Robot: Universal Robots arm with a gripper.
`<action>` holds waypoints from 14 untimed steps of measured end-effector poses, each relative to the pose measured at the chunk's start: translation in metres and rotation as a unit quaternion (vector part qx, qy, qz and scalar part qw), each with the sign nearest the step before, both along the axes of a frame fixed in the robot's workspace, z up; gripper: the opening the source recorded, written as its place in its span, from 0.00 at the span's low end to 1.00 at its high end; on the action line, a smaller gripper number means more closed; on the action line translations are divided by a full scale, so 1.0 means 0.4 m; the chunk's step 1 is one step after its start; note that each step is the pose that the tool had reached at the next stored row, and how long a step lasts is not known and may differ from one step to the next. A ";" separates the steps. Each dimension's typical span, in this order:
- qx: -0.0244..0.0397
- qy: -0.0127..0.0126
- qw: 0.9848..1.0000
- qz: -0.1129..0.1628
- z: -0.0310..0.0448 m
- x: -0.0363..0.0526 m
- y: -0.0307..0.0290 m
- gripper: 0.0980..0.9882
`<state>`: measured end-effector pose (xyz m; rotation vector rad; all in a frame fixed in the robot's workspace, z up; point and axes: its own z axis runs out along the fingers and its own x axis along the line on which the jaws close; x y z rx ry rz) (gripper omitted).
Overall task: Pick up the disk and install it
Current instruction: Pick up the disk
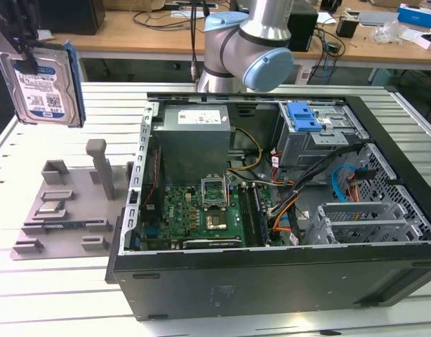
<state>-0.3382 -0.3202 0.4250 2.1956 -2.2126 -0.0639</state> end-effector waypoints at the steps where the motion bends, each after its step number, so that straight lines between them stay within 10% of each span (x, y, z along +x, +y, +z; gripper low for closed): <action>1: 0.000 0.000 1.000 0.000 0.010 0.000 0.000 0.30; 14: 0.000 0.000 1.000 0.000 0.106 0.001 0.002 0.30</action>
